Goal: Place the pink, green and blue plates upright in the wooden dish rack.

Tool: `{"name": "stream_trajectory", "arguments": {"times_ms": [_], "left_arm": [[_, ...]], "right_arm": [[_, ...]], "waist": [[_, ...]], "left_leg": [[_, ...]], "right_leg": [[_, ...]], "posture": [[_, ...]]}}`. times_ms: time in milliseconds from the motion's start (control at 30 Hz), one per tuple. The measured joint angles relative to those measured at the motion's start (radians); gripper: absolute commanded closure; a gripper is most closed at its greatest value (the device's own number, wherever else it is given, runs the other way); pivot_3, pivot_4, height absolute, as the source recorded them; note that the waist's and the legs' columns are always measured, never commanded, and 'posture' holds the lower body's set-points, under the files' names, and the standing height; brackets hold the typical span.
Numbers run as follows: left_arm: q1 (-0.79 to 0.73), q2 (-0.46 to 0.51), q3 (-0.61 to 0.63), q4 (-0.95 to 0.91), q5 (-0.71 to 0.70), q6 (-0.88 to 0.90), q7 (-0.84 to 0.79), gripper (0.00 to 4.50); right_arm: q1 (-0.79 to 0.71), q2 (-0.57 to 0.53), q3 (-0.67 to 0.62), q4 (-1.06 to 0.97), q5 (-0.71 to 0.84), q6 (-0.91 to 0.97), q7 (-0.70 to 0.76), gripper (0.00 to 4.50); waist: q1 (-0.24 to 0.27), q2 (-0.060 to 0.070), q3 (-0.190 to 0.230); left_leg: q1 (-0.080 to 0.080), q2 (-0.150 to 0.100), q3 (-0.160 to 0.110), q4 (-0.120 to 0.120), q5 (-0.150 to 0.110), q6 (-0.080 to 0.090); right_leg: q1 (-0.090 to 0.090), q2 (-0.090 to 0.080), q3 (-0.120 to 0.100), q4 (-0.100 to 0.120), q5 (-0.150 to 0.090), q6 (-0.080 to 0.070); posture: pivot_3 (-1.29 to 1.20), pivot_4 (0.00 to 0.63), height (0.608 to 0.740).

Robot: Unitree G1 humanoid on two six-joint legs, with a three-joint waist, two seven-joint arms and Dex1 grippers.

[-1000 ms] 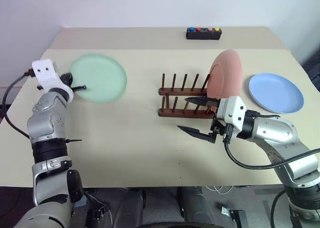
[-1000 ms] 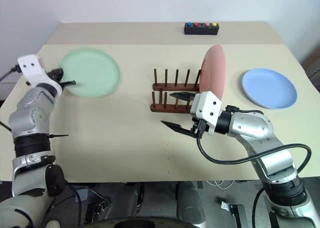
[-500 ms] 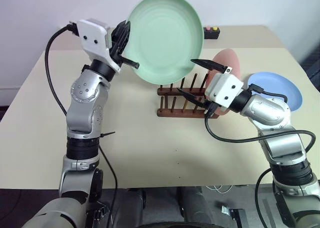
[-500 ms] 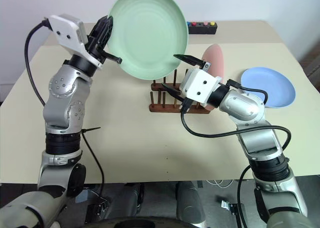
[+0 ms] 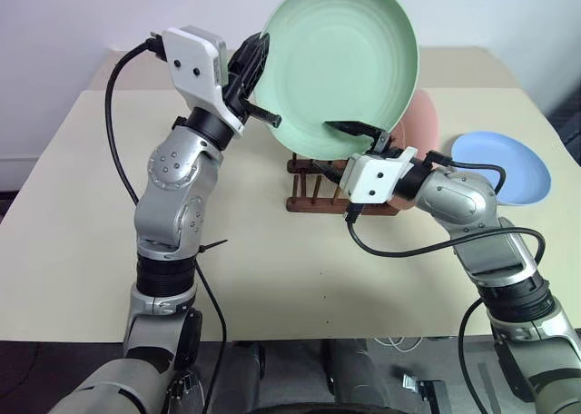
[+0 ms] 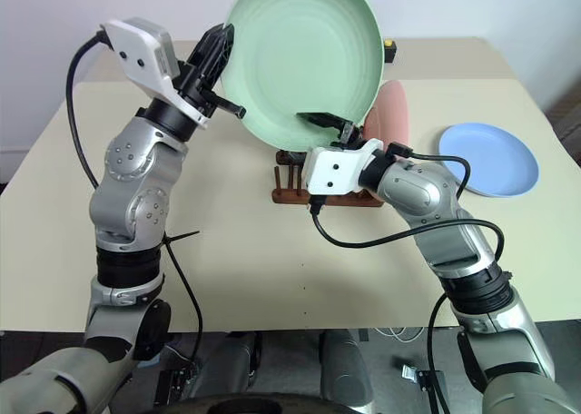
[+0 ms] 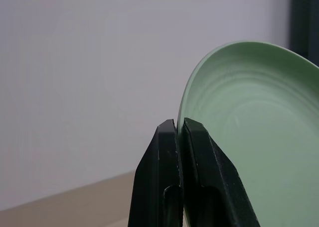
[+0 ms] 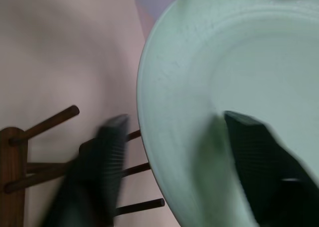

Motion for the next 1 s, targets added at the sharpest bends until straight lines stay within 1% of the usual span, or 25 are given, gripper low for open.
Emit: {"name": "stream_trajectory", "arguments": {"times_ms": [67,100,133,233,333,433,467,500,533,567,633,700,800,867,933,1000], "left_arm": [[0.0,0.001,0.004,0.0,-0.005,0.0,0.002,4.5],[0.0,0.001,0.005,-0.001,-0.006,0.0,0.002,4.5],[0.0,0.001,0.006,0.0,-0.006,0.001,0.003,4.5],[0.0,-0.003,0.011,0.0,-0.01,0.004,0.005,4.5],[0.0,-0.02,0.024,0.002,-0.034,0.019,0.013,3.48],[-0.001,-0.038,0.044,0.006,-0.068,0.022,0.024,1.98],[-0.004,-0.048,0.065,0.009,-0.09,0.022,0.035,1.39],[-0.013,-0.065,0.096,0.013,-0.121,0.022,0.051,0.96],[-0.03,-0.082,0.135,0.018,-0.159,0.022,0.07,0.39],[-0.05,-0.09,0.167,0.022,-0.19,0.022,0.088,0.04],[-0.094,-0.085,0.236,0.032,-0.237,0.014,0.122,0.04],[-0.12,-0.06,0.285,0.056,-0.248,-0.012,0.143,0.04],[-0.124,0.02,0.327,0.142,-0.216,-0.059,0.151,0.04],[-0.119,0.069,0.349,0.208,-0.196,-0.087,0.137,0.04],[-0.105,0.097,0.347,0.247,-0.172,-0.108,0.117,0.04],[-0.062,0.133,0.327,0.286,-0.14,-0.132,0.081,0.04]], "right_arm": [[0.0,-0.001,0.0,0.006,-0.009,-0.011,0.002,3.94],[0.0,-0.001,0.003,0.007,-0.016,-0.023,0.008,4.38],[0.0,-0.001,0.008,0.006,-0.021,-0.036,0.011,4.45],[0.0,-0.001,0.009,0.007,-0.03,-0.051,0.011,4.45],[0.001,0.0,0.009,0.009,-0.037,-0.066,0.007,4.5],[0.004,0.0,0.008,0.025,-0.049,-0.072,0.001,4.5],[0.004,-0.001,0.007,0.026,-0.053,-0.076,-0.001,4.5],[0.005,-0.001,0.007,0.028,-0.06,-0.079,-0.002,4.5],[0.005,-0.001,0.007,0.028,-0.062,-0.089,-0.004,4.5],[0.005,-0.001,0.007,0.028,-0.064,-0.095,-0.008,4.5],[0.005,-0.001,0.007,0.028,-0.07,-0.11,-0.013,4.5],[0.005,0.0,0.007,0.028,-0.071,-0.122,-0.016,4.5],[0.004,0.027,-0.007,0.026,-0.027,-0.12,-0.017,4.5],[0.003,0.088,-0.036,0.003,0.061,-0.075,-0.017,4.5],[-0.003,0.134,-0.055,-0.035,0.154,-0.012,-0.014,4.5],[-0.014,0.2,-0.083,-0.089,0.3,0.103,-0.01,4.5]], "waist": [[0.0,0.0,0.0],[0.0,0.0,0.0],[0.0,0.0,0.0],[0.001,0.0,0.0],[0.001,0.0,0.0],[0.002,0.0,0.0],[0.002,0.0,0.0],[0.001,0.0,0.0],[0.0,0.0,0.0],[0.0,0.0,0.0],[0.0,0.0,0.0],[0.0,0.0,0.0],[-0.002,0.0,0.0],[-0.002,0.0,0.0],[-0.001,0.0,0.0],[0.0,0.0,0.0]], "left_leg": [[0.0,0.0,0.0,0.0,0.0,0.0],[0.0,0.0,0.0,0.0,0.0,0.0],[0.0,0.0,0.0,0.0,0.0,0.0],[0.0,0.0,0.0,0.0,0.0,0.0],[0.0,0.0,0.0,0.0,0.0,0.0],[0.0,0.0,0.0,0.0,0.0,0.0],[0.0,0.0,0.0,0.0,0.0,0.0],[0.0,0.0,0.0,0.0,0.0,0.0],[0.0,0.0,0.0,0.0,0.0,0.0],[0.0,0.0,0.0,0.0,0.0,0.0],[0.0,0.0,0.0,0.0,0.0,0.0],[0.0,0.0,0.0,0.0,0.0,0.0],[0.0,0.0,0.0,0.0,0.0,0.0],[0.0,0.0,0.0,0.0,0.0,0.0],[0.0,0.0,0.0,0.0,0.0,0.0],[0.0,0.0,-0.001,0.0,0.0,0.0]], "right_leg": [[0.0,0.0,0.0,0.0,0.0,0.0],[0.0,0.0,0.0,0.0,0.0,0.0],[0.0,0.0,0.0,0.0,0.0,0.0],[0.0,0.0,0.0,0.0,0.0,0.0],[0.0,0.0,0.0,0.0,0.0,0.0],[0.0,0.0,0.0,0.0,0.0,0.0],[0.0,0.0,0.0,0.0,0.0,0.0],[0.0,0.0,0.0,0.0,0.0,0.0],[0.0,0.0,0.0,0.0,0.0,0.0],[0.0,0.0,0.0,0.0,0.0,0.0],[0.0,0.0,0.0,0.0,0.0,0.0],[0.0,0.0,0.0,0.0,0.0,0.0],[0.0,0.0,0.0,0.0,0.0,0.0],[0.0,0.0,0.0,0.0,0.0,0.0],[0.0,0.0,0.0,0.0,0.0,0.0],[0.0,0.0,0.0,0.0,0.0,0.0]], "posture": [[0.0,0.15,0.74],[0.0,0.15,0.74],[0.0,0.15,0.74],[0.0,0.15,0.74],[0.0,0.15,0.74],[0.0,0.15,0.74],[0.0,0.15,0.74],[0.0,0.15,0.74],[0.0,0.15,0.74],[0.0,0.15,0.74],[0.0,0.15,0.74],[0.0,0.15,0.74],[0.0,0.15,0.74],[0.0,0.15,0.74],[0.0,0.15,0.74],[0.0,0.15,0.74]]}}
